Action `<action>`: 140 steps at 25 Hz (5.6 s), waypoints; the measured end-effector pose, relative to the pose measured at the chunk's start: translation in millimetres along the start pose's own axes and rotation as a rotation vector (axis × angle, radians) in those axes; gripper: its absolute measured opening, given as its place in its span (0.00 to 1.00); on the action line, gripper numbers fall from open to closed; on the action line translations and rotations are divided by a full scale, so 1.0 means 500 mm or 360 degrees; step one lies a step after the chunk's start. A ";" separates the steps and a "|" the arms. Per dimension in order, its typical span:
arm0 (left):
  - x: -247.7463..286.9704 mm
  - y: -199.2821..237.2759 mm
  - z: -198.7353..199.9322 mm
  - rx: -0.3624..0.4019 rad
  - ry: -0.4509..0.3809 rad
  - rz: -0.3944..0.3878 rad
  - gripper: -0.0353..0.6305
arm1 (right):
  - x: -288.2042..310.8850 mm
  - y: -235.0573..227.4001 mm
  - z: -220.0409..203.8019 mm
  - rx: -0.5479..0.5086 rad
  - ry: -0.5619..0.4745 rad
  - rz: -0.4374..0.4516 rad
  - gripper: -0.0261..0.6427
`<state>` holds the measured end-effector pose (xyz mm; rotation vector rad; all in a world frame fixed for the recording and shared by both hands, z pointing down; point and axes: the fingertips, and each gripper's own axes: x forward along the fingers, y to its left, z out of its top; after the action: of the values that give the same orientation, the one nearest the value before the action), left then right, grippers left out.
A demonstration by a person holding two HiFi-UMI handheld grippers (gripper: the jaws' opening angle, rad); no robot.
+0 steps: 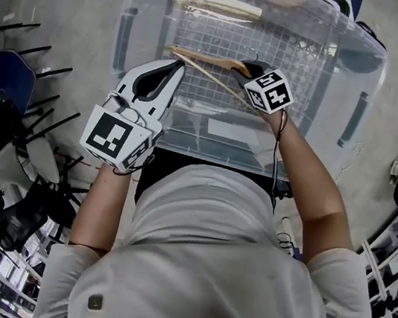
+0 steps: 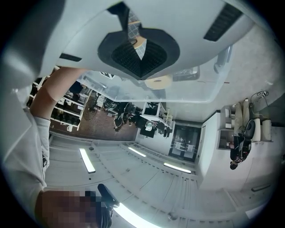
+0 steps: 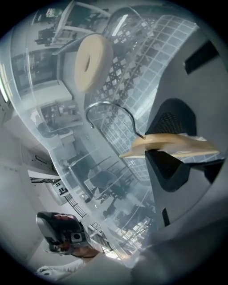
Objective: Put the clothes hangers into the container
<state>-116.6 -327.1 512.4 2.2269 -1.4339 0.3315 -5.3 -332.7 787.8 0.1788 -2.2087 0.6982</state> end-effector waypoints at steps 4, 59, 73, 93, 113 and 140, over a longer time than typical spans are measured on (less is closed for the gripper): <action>0.010 0.002 -0.008 -0.0014 0.0018 -0.0008 0.08 | 0.021 -0.043 -0.006 0.0101 0.0003 -0.0035 0.25; -0.275 -0.102 0.128 0.0290 -0.0275 -0.0235 0.08 | -0.417 0.313 0.293 -0.0113 -0.0817 -0.0648 0.12; -0.426 -0.157 0.150 0.0414 -0.0381 -0.0386 0.08 | -0.560 0.580 0.321 -0.0185 -0.1171 -0.0756 0.07; -0.534 -0.187 0.133 0.0458 -0.0410 -0.0514 0.08 | -0.624 0.760 0.312 -0.0299 -0.1329 -0.0831 0.07; -0.512 -0.350 0.121 0.0428 -0.0400 -0.0483 0.08 | -0.758 0.781 0.166 -0.0352 -0.1348 -0.0811 0.07; -0.588 -0.613 -0.033 0.0400 -0.0348 -0.0296 0.08 | -0.837 0.854 -0.099 -0.0321 -0.1344 -0.0587 0.07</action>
<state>36.3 19.3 319.4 2.6487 -1.3385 0.2217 162.8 11.5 326.3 0.8845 -2.8927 0.1870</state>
